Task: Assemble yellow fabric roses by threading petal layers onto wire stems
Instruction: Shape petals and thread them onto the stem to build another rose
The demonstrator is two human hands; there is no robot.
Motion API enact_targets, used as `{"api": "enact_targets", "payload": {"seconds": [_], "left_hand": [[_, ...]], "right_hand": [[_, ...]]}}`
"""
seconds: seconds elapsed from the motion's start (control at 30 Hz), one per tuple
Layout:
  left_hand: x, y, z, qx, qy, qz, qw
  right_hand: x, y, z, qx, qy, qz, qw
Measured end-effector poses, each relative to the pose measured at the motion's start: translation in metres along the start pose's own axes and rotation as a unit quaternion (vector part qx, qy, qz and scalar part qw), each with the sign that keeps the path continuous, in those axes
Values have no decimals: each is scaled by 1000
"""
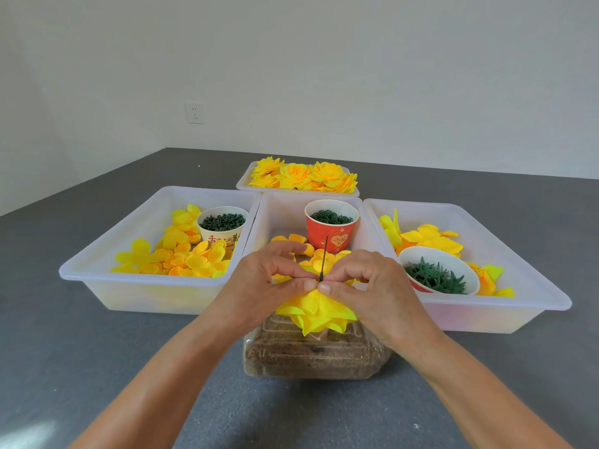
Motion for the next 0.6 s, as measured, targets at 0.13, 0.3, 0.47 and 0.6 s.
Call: {"api": "enact_targets", "payload": {"seconds": [0.13, 0.3, 0.47, 0.6], "left_hand": [[0, -3, 0, -7, -5, -6, 1000], [-2, 0, 1, -3, -2, -5, 1000], [-6, 4, 1, -17, 16, 6, 1000], [-5, 8, 1, -7, 17, 3, 1000]], "right_hand": [[-1, 5, 3, 34, -4, -10, 999], [-5, 8, 7, 34, 22, 8, 999], [-7, 4, 6, 65, 35, 44, 996], [-1, -1, -8, 213, 35, 132, 967]]}}
Point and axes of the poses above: each hand's wrist, its own x-axis towards the middle knuckle, its own z-axis out of the palm, y = z × x, the point moved 1 cm from there along x, towards the middle knuckle, and after that the axes turned 8 degrees about -z, right-handed, at the moved point
